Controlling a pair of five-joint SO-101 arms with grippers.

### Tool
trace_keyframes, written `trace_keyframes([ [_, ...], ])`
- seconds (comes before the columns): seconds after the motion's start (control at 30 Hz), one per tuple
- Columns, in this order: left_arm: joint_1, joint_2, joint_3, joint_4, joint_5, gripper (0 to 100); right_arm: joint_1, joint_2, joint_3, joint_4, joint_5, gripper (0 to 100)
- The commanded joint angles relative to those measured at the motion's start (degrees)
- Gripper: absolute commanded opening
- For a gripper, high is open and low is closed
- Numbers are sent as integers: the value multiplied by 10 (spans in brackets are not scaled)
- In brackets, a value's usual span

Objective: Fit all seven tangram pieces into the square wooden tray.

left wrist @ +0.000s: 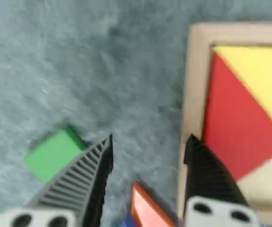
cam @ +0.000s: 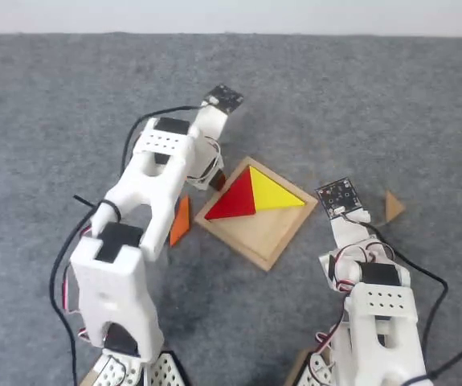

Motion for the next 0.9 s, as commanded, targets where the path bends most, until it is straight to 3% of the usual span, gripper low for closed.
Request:
trace_keyframes([
  [0.0, -13, 7, -21, -4, -10, 233, -4, -12, -3, -11, -6, 102],
  [0.27, 3, -81, 65, 18, -28, 232, -6, -11, -11, -39, -7, 103],
  [0.43, -37, -135, 48, 21, -28, 234, -48, 15, -74, -17, -42, 106],
  [0.63, -81, -114, 19, 21, -33, 235, -151, 145, -146, -13, -79, 106],
  [0.87, -110, -43, -53, 22, -56, 235, -161, 261, -170, -53, -81, 106],
])
